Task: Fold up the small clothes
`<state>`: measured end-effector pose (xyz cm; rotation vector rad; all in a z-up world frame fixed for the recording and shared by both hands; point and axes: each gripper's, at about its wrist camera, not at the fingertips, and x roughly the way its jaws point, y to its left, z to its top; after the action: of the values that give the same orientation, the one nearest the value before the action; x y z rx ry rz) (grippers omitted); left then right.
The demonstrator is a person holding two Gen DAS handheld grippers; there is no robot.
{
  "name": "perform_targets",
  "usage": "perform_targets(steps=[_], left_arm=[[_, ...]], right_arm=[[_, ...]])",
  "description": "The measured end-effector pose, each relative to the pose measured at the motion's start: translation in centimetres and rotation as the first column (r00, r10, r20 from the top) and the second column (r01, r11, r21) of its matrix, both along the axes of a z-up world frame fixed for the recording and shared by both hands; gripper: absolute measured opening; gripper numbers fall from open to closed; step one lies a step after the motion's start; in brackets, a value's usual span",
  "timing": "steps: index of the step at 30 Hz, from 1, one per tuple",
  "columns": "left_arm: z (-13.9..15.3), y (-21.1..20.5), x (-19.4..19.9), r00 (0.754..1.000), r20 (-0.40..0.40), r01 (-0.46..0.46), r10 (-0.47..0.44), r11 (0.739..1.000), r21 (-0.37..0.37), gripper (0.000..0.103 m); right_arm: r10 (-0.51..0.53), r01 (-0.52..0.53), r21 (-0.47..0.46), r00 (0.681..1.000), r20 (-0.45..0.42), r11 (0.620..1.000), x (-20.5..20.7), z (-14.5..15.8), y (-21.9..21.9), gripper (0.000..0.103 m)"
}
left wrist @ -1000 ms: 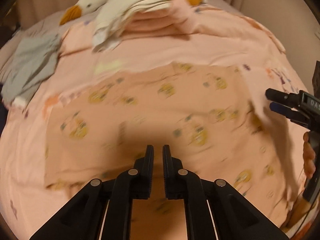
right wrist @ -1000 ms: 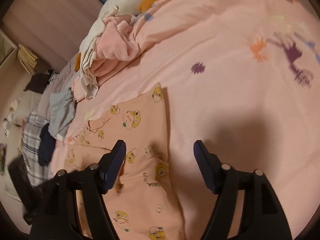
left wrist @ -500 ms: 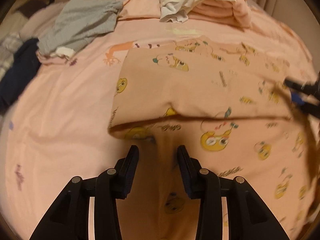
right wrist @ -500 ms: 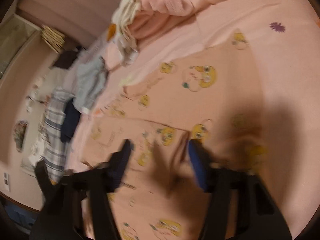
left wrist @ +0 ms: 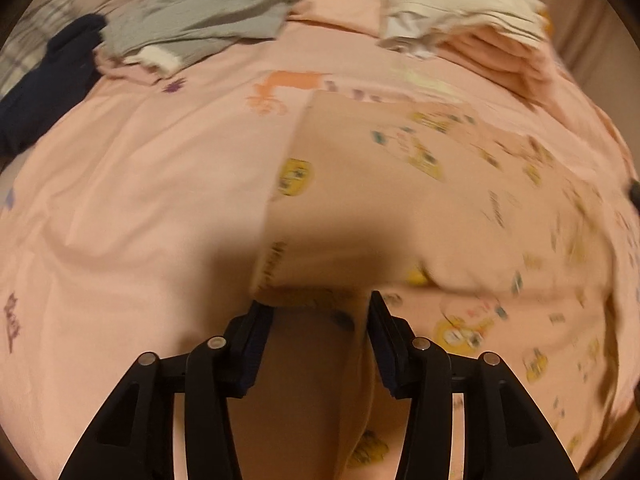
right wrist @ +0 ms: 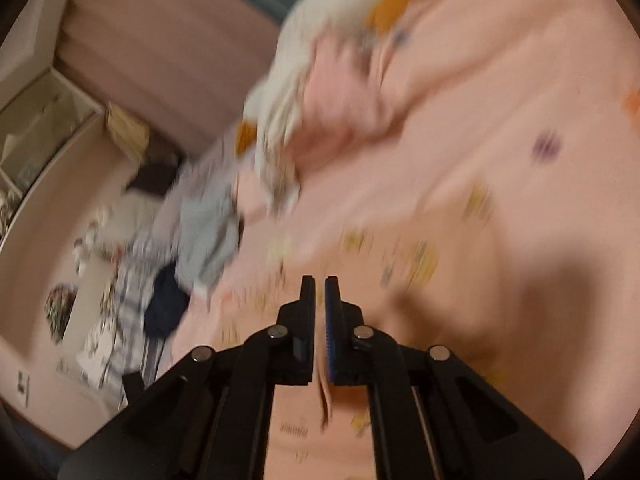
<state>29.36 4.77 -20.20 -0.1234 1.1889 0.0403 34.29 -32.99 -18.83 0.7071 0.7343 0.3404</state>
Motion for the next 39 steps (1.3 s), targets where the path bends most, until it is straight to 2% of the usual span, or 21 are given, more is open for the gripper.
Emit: perform_targets(steps=[3, 5, 7, 9, 10, 11, 12, 13, 14, 16, 18, 21, 24, 27, 28, 29, 31, 33, 35, 36, 39], left_arm=[[-0.1, -0.6, 0.1, 1.0, 0.013, 0.009, -0.01, 0.998, 0.066, 0.049], [-0.2, -1.8, -0.5, 0.998, 0.053, 0.037, -0.046, 0.988, 0.151, 0.051], [-0.5, -3.2, -1.1, 0.992, 0.094, 0.055, -0.085, 0.958, 0.281, 0.063], [-0.6, -3.6, -1.3, 0.99, 0.109, 0.048, -0.092, 0.935, 0.35, 0.071], [-0.5, -3.5, -1.3, 0.991, 0.107, 0.041, -0.083, 0.936, 0.349, 0.071], [-0.5, -2.9, -1.0, 0.994, 0.097, 0.021, -0.054, 0.951, 0.308, 0.071], [-0.5, -2.1, -0.9, 0.996, 0.087, 0.002, -0.026, 0.964, 0.266, 0.072], [-0.5, -1.2, -0.6, 0.997, 0.071, -0.027, 0.012, 0.978, 0.208, 0.075], [-0.7, 0.3, -0.2, 0.996, 0.047, -0.078, 0.072, 0.99, 0.119, 0.078], [-0.9, 2.0, 0.0, 0.992, 0.032, -0.124, 0.124, 0.992, 0.015, 0.082], [-0.8, 2.2, -0.1, 0.993, 0.04, -0.112, 0.112, 0.994, 0.0, 0.082], [-0.9, 1.5, -0.3, 0.995, 0.071, -0.077, 0.074, 0.996, 0.047, 0.082], [-0.9, 1.5, -0.4, 0.993, 0.089, -0.086, 0.082, 0.995, 0.046, 0.082], [-0.9, 1.8, -0.4, 0.992, 0.092, -0.096, 0.092, 0.995, 0.038, 0.082], [-0.9, 1.6, -0.3, 0.992, 0.093, -0.092, 0.087, 0.995, 0.045, 0.082], [-0.9, 1.5, -0.3, 0.992, 0.094, -0.087, 0.081, 0.995, 0.053, 0.082], [-0.9, 1.4, -0.3, 0.993, 0.095, -0.081, 0.075, 0.995, 0.06, 0.082], [-0.9, 1.4, -0.5, 0.992, 0.097, -0.084, 0.078, 0.995, 0.06, 0.083], [-1.0, 1.3, -0.3, 0.992, 0.099, -0.086, 0.08, 0.994, 0.067, 0.083], [-1.0, 1.2, -0.4, 0.992, 0.101, -0.087, 0.08, 0.994, 0.07, 0.083], [-1.0, 1.2, -0.3, 0.992, 0.1, -0.09, 0.082, 0.993, 0.076, 0.083]], right_arm=[[-0.078, 0.078, -0.008, 0.997, 0.012, 0.997, -0.7, -0.5, -3.0, 0.005], [-0.074, 0.072, -0.026, 0.992, -0.099, 0.997, -0.1, -2.9, -3.7, 0.009], [-0.009, 0.005, -0.02, 0.98, -0.197, 1.0, 0.9, -4.7, -3.3, 0.009], [0.063, -0.056, 0.033, 0.964, -0.258, 0.998, 1.5, -5.6, -2.0, 0.016], [0.11, -0.098, 0.056, 0.958, -0.267, 0.994, 1.5, -5.3, -1.0, 0.03], [0.138, -0.126, 0.063, 0.955, -0.262, 0.99, 1.5, -5.1, -0.5, 0.054], [0.182, -0.173, 0.06, 0.952, -0.246, 0.983, 1.3, -4.5, 0.8, 0.067], [0.204, -0.197, 0.051, 0.95, -0.236, 0.979, 1.0, -4.2, 1.6, 0.088], [0.209, -0.205, 0.041, 0.953, -0.22, 0.978, 0.5, -4.0, 2.6, 0.098], [0.182, -0.184, 0.015, 0.955, -0.236, 0.983, 0.6, -4.5, 4.0, 0.1], [0.181, -0.195, -0.017, 0.939, -0.293, 0.981, 1.1, -5.8, 4.5, 0.099], [0.188, -0.195, 0.002, 0.944, -0.272, 0.981, 1.1, -5.8, 4.0, 0.098], [0.19, -0.194, 0.004, 0.954, -0.23, 0.981, 1.0, -5.8, 4.0, 0.087], [0.156, -0.175, -0.076, 0.966, -0.205, 0.982, 1.1, -6.0, 4.6, 0.054], [0.161, -0.179, -0.075, 0.966, -0.204, 0.981, 1.1, -6.1, 4.6, 0.032], [0.184, -0.198, -0.046, 0.958, -0.219, 0.979, 1.2, -6.4, 4.7, 0.024], [0.253, -0.258, 0.005, 0.944, -0.211, 0.966, 1.4, -7.2, 5.7, 0.024], [0.265, -0.285, -0.074, 0.942, -0.208, 0.956, 1.2, -7.3, 7.1, 0.022], [0.245, -0.275, -0.162, 0.952, -0.184, 0.948, 1.0, -7.0, 8.1, 0.009], [0.238, -0.269, -0.167, 0.954, -0.184, 0.949, 1.0, -6.9, 8.0, 0.009], [0.22, -0.22, 0.017, 0.96, -0.172, 0.975, 1.7, -7.3, 5.1, 0.005]])
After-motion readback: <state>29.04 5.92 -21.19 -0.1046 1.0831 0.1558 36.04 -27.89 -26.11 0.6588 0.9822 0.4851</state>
